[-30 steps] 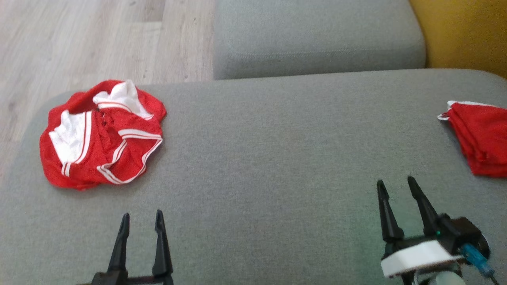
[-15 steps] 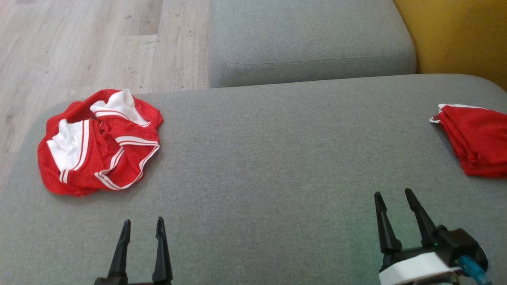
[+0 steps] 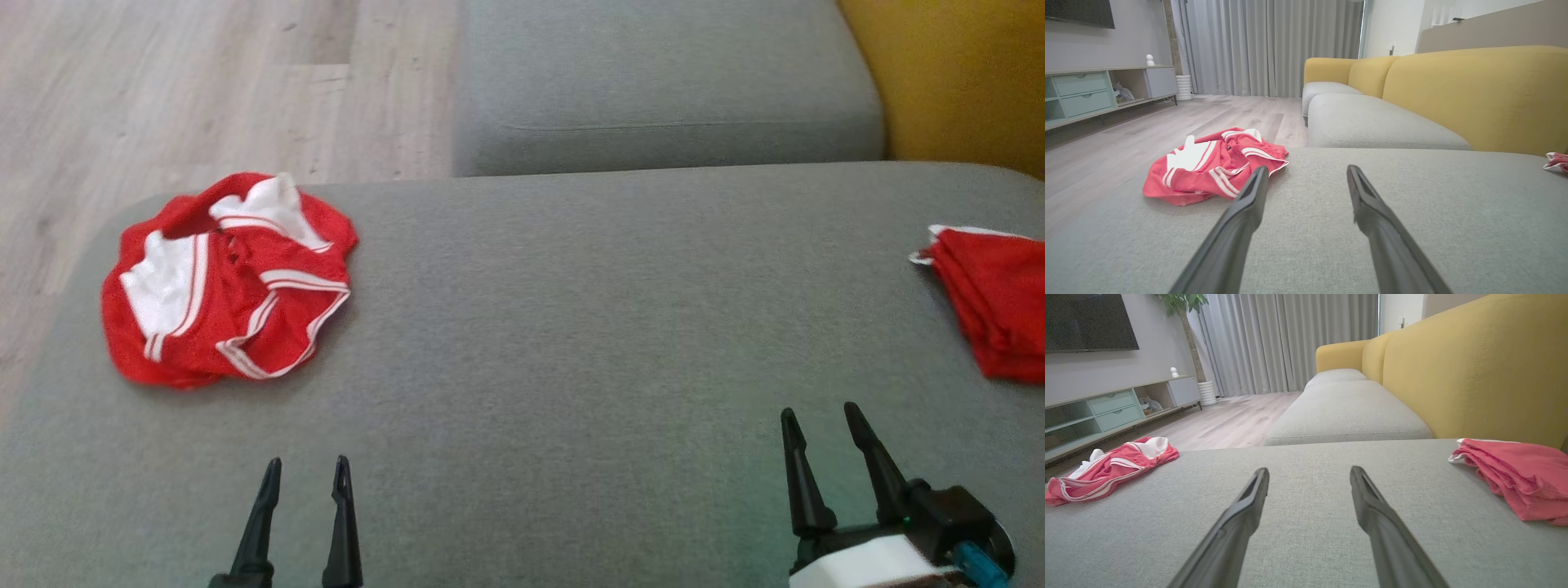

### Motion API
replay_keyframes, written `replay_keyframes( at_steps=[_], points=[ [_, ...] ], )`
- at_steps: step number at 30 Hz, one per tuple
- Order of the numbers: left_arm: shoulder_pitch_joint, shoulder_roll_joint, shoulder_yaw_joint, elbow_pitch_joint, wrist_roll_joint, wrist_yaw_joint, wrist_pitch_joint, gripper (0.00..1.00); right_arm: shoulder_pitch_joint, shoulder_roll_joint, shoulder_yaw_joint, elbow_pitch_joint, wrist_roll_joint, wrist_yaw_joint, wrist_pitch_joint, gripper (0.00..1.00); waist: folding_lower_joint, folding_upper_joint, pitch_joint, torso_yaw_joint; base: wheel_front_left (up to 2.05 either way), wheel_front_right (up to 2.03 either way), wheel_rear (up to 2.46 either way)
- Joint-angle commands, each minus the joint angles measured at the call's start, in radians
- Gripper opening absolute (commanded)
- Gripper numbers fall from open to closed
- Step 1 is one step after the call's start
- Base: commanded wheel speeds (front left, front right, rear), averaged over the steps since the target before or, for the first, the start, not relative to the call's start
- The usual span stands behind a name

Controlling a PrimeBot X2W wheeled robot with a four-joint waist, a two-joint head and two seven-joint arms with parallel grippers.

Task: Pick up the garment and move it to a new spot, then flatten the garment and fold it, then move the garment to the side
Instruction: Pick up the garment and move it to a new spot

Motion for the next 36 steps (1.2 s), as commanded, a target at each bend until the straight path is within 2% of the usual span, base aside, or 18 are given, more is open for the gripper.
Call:
replay_keyframes(
  at_steps=[1, 5, 13, 18, 23, 28, 31, 36],
  points=[
    [-0.044, -0.004, 0.028, -0.027, 0.007, 0.000, -0.005, 1.00, -0.026, -0.003, 0.021, -0.029, -0.005, -0.001, -0.011, 1.00, 0.0000, 0.0000, 0.002, 0.022, 0.00, 0.00, 0.00],
    [-0.048, -0.004, 0.028, -0.023, 0.009, -0.002, -0.005, 1.00, -0.019, -0.003, 0.024, -0.024, 0.006, -0.001, -0.011, 1.00, 0.0000, 0.0000, 0.003, 0.099, 0.00, 0.00, 0.00],
    [-0.032, -0.004, 0.048, -0.024, 0.013, -0.003, -0.005, 1.00, -0.016, -0.003, 0.036, -0.023, 0.019, -0.001, -0.011, 1.00, 0.0000, 0.0000, 0.007, 0.316, 0.00, 0.00, 0.00],
    [-0.014, -0.004, 0.079, -0.031, 0.013, -0.005, -0.005, 1.00, -0.020, -0.003, 0.041, -0.022, 0.020, -0.001, -0.011, 1.00, 0.0000, 0.0000, 0.009, 0.428, 0.00, 0.00, 0.00],
    [-0.001, -0.004, 0.111, -0.062, -0.002, 0.012, -0.005, 1.00, -0.047, -0.003, 0.064, -0.011, 0.001, -0.001, -0.011, 1.00, 0.0000, 0.0000, 0.039, 0.457, 0.00, 0.00, 0.00],
    [-0.038, -0.004, 0.127, -0.091, -0.001, 0.010, -0.005, 1.00, -0.061, -0.010, 0.057, -0.009, -0.028, -0.001, -0.011, 1.00, 0.0000, 0.0000, 0.091, 0.466, 0.00, 0.00, 0.00],
    [-0.114, -0.004, 0.139, -0.103, 0.010, -0.013, -0.005, 1.00, -0.070, -0.039, 0.039, -0.026, -0.047, -0.001, -0.011, 1.00, 0.0000, 0.0000, 0.159, 0.463, 0.00, 0.00, 0.00],
    [-0.308, -0.004, 0.151, -0.140, 0.028, -0.031, -0.005, 1.00, -0.118, -0.124, 0.011, -0.062, -0.069, -0.001, -0.011, 1.00, 0.0000, 0.0000, 0.315, 0.421, 0.00, 0.00, 0.00]
  ],
)
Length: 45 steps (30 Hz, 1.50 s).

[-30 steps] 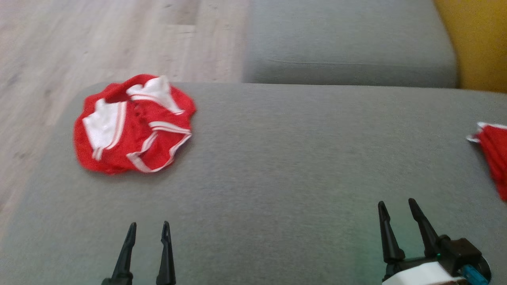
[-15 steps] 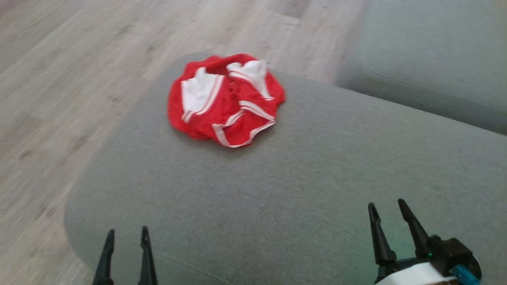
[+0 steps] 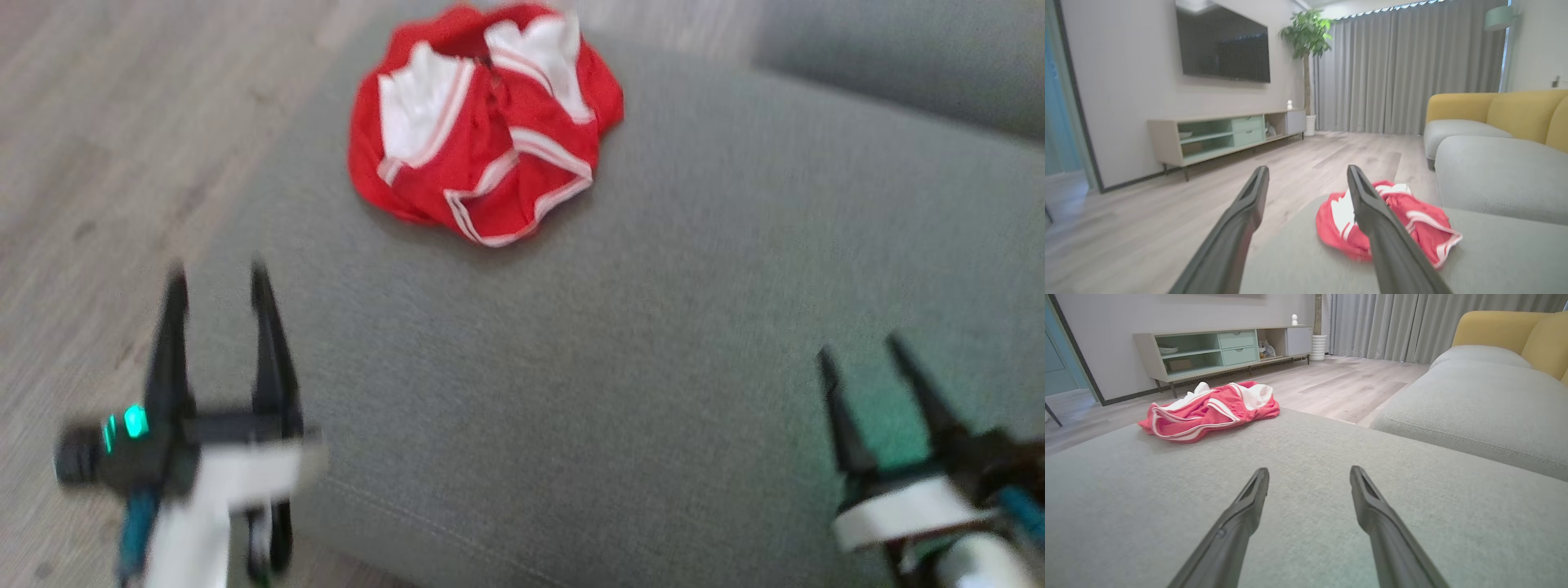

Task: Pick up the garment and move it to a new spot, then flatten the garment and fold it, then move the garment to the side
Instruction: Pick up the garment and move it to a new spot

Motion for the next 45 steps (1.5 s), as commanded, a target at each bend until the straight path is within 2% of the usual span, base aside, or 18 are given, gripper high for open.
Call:
replay_keyframes(
  at_steps=[1, 7, 13, 18, 21, 24, 25, 26, 31, 36, 41, 45],
  points=[
    [-0.118, 0.000, 0.041, -0.035, 0.017, -0.016, -0.005, 1.00, -0.059, -0.047, 0.007, -0.047, -0.010, -0.001, -0.011, 1.00, -0.0003, 0.0000, 0.141, -0.042, 0.00, 0.00, 0.00],
    [-0.466, 0.031, 0.028, 0.075, 0.057, -0.082, -0.005, 1.00, -0.114, -0.151, -0.020, -0.092, -0.023, -0.001, -0.011, 1.00, -0.0003, 0.0000, 0.299, -0.093, 0.00, 0.00, 0.00],
    [-0.839, 0.029, -0.011, 0.393, 0.056, -0.111, 0.028, 1.00, -0.156, -0.226, -0.058, -0.143, -0.023, -0.001, -0.011, 1.00, -0.0003, 0.0000, 0.407, -0.144, 0.00, 0.00, 0.00],
    [-1.056, 0.033, -0.015, 0.717, 0.046, -0.106, 0.249, 1.00, -0.171, -0.261, -0.073, -0.171, -0.018, -0.001, -0.011, 1.00, -0.0003, 0.0000, 0.469, -0.185, 0.00, 0.00, 0.00],
    [-1.112, 0.045, 0.002, 0.900, 0.024, -0.097, 0.386, 1.00, -0.192, -0.264, -0.063, -0.176, -0.014, -0.001, -0.011, 1.00, -0.0003, 0.0000, 0.491, -0.215, 0.00, 0.00, 0.00],
    [-1.121, 0.050, 0.015, 1.029, -0.003, -0.110, 0.456, 1.00, -0.215, -0.256, -0.052, -0.171, -0.011, -0.001, -0.011, 1.00, -0.0003, 0.0000, 0.500, -0.240, 0.00, 0.00, 0.00],
    [-1.120, 0.050, 0.022, 1.057, -0.018, -0.121, 0.460, 0.29, -0.222, -0.253, -0.049, -0.168, -0.010, -0.001, -0.011, 1.00, -0.0003, 0.0000, 0.502, -0.247, 0.00, 0.00, 0.00],
    [-1.120, 0.050, 0.029, 1.078, -0.032, -0.131, 0.452, 0.00, -0.228, -0.249, -0.047, -0.165, -0.010, -0.001, -0.011, 1.00, -0.0003, 0.0000, 0.503, -0.251, 0.00, 0.00, 0.00],
    [-1.139, 0.084, 0.004, 1.095, -0.020, -0.150, 0.300, 0.00, -0.242, -0.221, -0.037, -0.138, -0.010, -0.001, -0.011, 1.00, -0.0003, 0.0000, 0.463, -0.261, 0.00, 0.00, 0.00],
    [-1.181, 0.117, -0.031, 1.077, 0.009, -0.156, 0.167, 0.00, -0.247, -0.166, -0.018, -0.108, -0.006, -0.001, -0.011, 1.00, -0.0003, 0.0000, 0.345, -0.285, 0.00, 0.00, 0.00],
    [-1.222, 0.135, -0.088, 1.025, 0.029, -0.170, 0.106, 0.00, -0.232, -0.094, -0.003, -0.080, 0.001, -0.001, -0.011, 1.00, -0.0003, 0.0000, 0.200, -0.337, 0.00, 0.00, 0.00],
    [-1.238, 0.146, -0.158, 0.951, 0.033, -0.176, 0.098, 0.00, -0.207, -0.041, 0.009, -0.060, 0.006, -0.001, -0.011, 1.00, -0.0003, 0.0000, 0.091, -0.401, 0.00, 0.00, 0.00]
  ],
)
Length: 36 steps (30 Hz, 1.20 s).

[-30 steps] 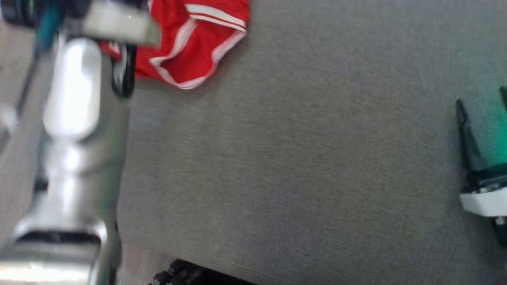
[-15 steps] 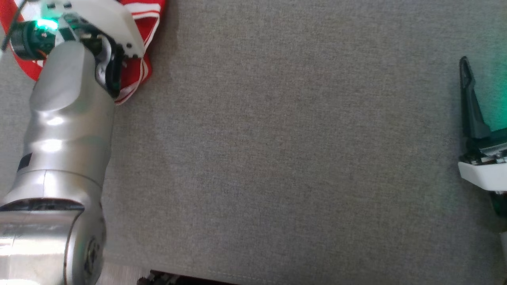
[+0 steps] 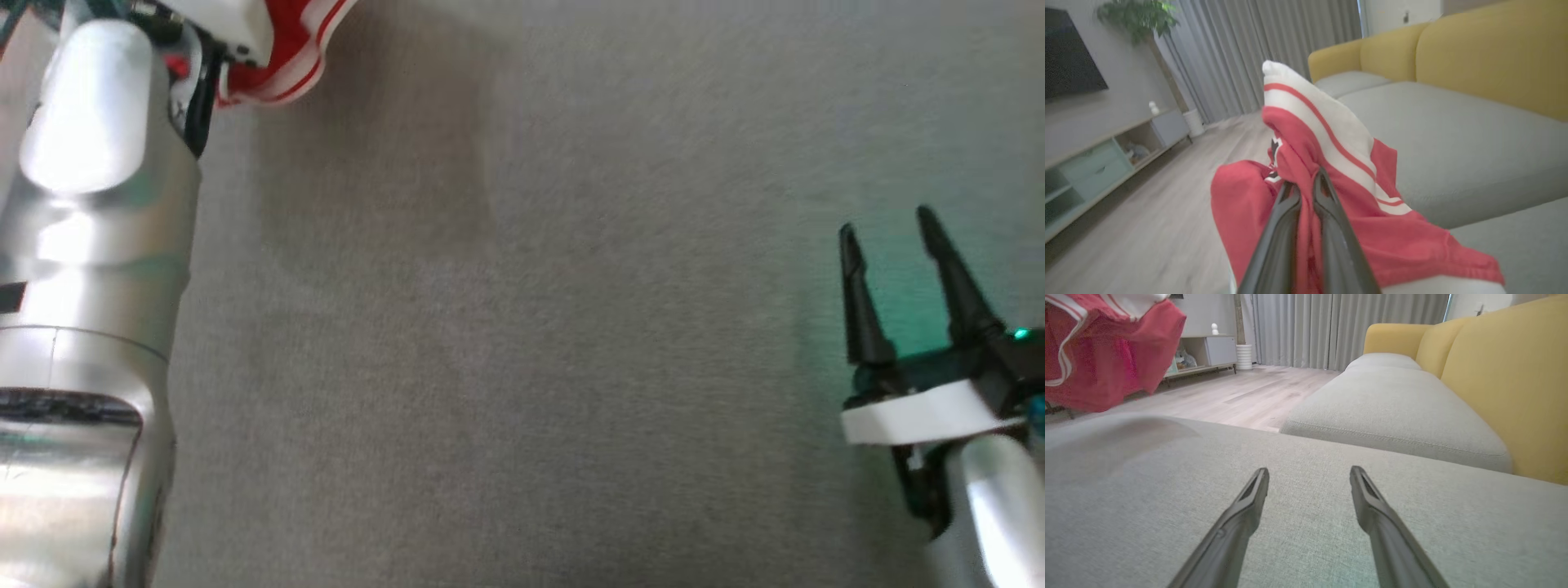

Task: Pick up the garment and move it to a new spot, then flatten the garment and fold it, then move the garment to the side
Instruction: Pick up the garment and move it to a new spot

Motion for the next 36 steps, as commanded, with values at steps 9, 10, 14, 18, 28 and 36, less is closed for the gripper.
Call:
replay_keyframes(
  at_steps=[9, 10, 14, 18, 28, 36],
  points=[
    [-0.021, 0.074, -0.223, -0.308, -0.164, -0.002, 0.093, 0.00, 0.056, 0.066, 0.038, -0.004, 0.004, -0.001, 0.001, 1.00, 0.0002, 0.0000, -0.255, -0.247, 0.00, 0.00, 0.00],
    [-0.008, 0.080, -0.250, -0.347, -0.195, -0.002, 0.113, 0.00, 0.061, 0.070, 0.040, -0.002, 0.001, -0.001, 0.001, 1.00, 0.0002, 0.0000, -0.265, -0.268, 0.00, 0.00, 0.00],
    [0.053, 0.107, -0.347, -0.485, -0.276, -0.002, 0.194, 0.00, 0.077, 0.085, 0.043, -0.003, -0.003, -0.001, 0.001, 1.00, 0.0002, 0.0000, -0.274, -0.341, 0.00, 0.00, 0.00],
    [0.156, 0.127, -0.443, -0.548, -0.278, -0.002, 0.220, 0.00, 0.076, 0.100, 0.046, -0.002, -0.008, -0.001, 0.001, 1.00, 0.0002, 0.0000, -0.252, -0.407, 0.00, 0.00, 0.00],
    [0.488, 0.037, -0.632, -0.344, -0.219, 0.036, -0.019, 1.00, 0.053, 0.127, 0.111, 0.039, -0.033, -0.001, 0.001, 1.00, 0.0002, 0.0000, -0.169, -0.494, 0.00, 0.00, 0.00],
    [0.613, -0.056, -0.580, -0.357, -0.223, 0.155, -0.109, 1.00, 0.077, 0.134, 0.076, 0.052, -0.034, -0.001, 0.001, 1.00, 0.0002, 0.0000, -0.204, -0.381, 0.00, 0.00, 0.00]
  ],
)
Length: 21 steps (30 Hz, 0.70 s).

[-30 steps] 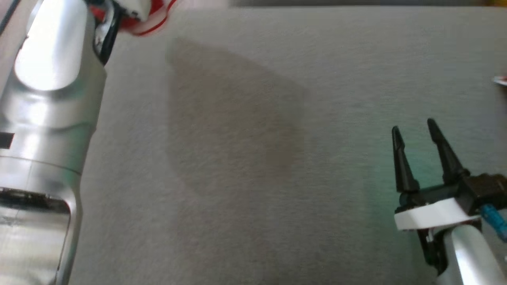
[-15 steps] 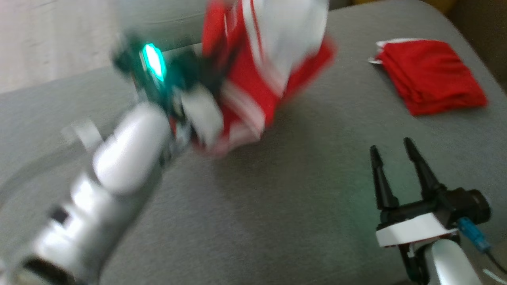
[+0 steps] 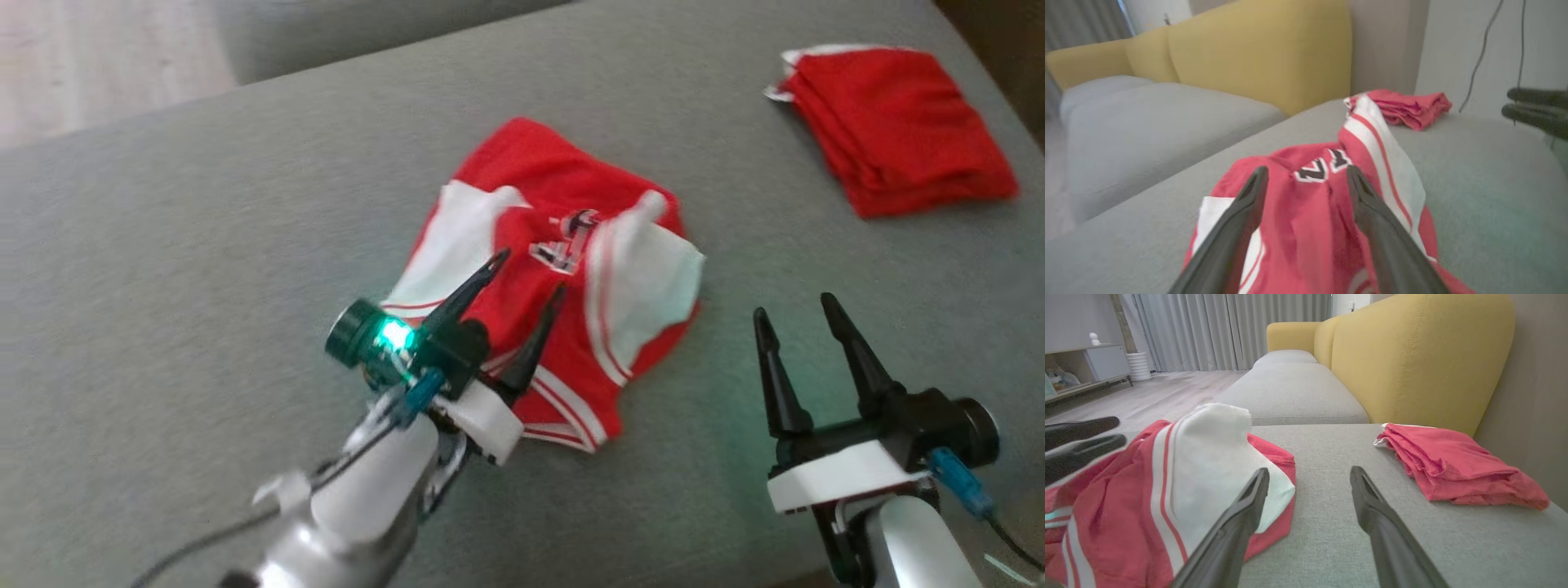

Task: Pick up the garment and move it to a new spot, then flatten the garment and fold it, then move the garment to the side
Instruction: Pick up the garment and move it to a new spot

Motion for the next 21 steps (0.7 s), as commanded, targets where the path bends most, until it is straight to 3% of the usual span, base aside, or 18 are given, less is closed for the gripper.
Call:
replay_keyframes(
  at_steps=[1, 5, 9, 15, 21],
  points=[
    [0.035, 0.011, 0.066, -0.075, -0.004, 0.033, -0.011, 1.00, -0.005, 0.001, 0.012, -0.026, -0.003, -0.001, -0.003, 1.00, -0.0002, 0.0000, -0.051, 0.074, 0.00, 0.00, 0.00],
    [0.192, 0.035, 0.203, -0.247, -0.008, 0.110, -0.012, 1.00, 0.028, 0.002, -0.032, -0.030, -0.002, -0.001, -0.003, 1.00, -0.0002, 0.0000, -0.099, 0.155, 0.00, 0.00, 0.00],
    [0.367, 0.042, 0.358, -0.403, -0.004, 0.153, -0.012, 1.00, 0.057, 0.003, -0.052, -0.036, 0.010, -0.001, -0.003, 1.00, -0.0002, 0.0000, -0.140, 0.224, 0.00, 0.00, 0.00],
    [0.575, 0.016, 0.523, -0.587, 0.054, 0.138, -0.012, 1.00, 0.096, 0.003, -0.051, -0.041, 0.030, -0.001, -0.003, 1.00, -0.0002, 0.0000, -0.179, 0.290, 0.00, 0.00, 0.00],
    [0.722, -0.009, 0.593, -0.655, 0.113, 0.109, -0.012, 1.00, 0.135, 0.003, -0.046, -0.045, 0.042, -0.001, -0.003, 1.00, -0.0002, 0.0000, -0.215, 0.307, 0.00, 0.00, 0.00]
  ],
)
